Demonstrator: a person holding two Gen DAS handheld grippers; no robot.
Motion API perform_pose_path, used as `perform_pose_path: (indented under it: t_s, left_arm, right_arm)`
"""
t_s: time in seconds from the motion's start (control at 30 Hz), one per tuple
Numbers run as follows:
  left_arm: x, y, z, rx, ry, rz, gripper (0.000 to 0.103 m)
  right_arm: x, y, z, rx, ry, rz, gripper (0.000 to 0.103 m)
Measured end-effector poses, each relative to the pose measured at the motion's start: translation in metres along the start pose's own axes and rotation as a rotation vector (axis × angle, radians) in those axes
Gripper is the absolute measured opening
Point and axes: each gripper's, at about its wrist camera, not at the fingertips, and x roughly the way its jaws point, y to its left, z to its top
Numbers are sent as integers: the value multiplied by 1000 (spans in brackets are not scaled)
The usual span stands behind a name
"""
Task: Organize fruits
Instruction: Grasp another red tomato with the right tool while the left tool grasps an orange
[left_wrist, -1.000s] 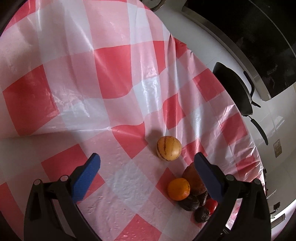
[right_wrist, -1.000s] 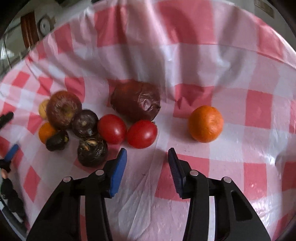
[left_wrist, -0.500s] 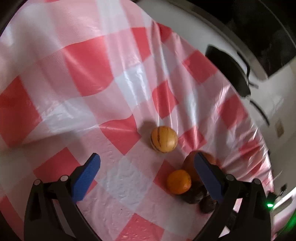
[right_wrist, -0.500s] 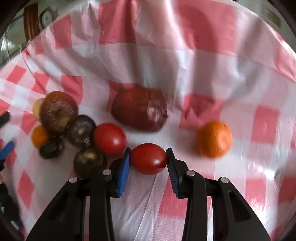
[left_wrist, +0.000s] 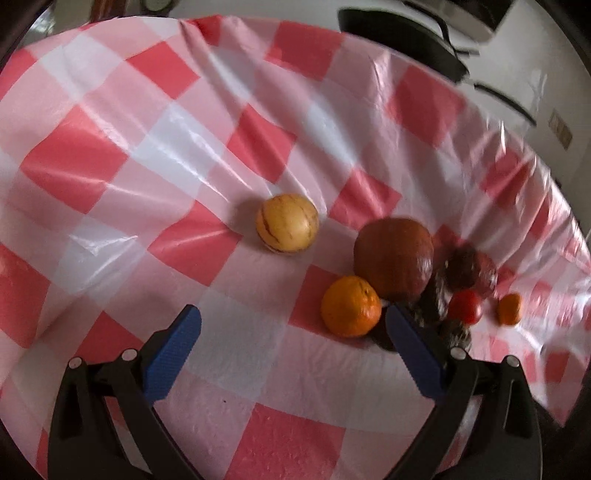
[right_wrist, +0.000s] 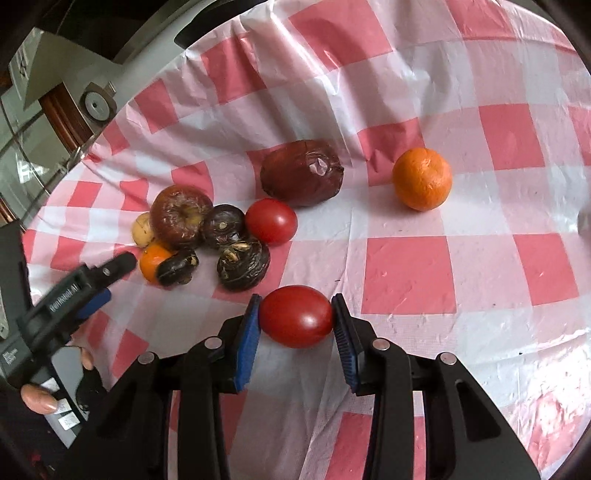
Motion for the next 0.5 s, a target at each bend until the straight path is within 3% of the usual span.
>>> perform_pose_path:
  t_s: [0.17, 0.5]
  left_arm:
    - [12, -14, -3, 76, 66, 34, 86]
    - [38, -47, 7, 181, 94, 64, 85]
  right_arm:
    - [6, -5, 6, 12, 3, 15, 39]
    - [3, -7, 6, 22, 3, 19, 39]
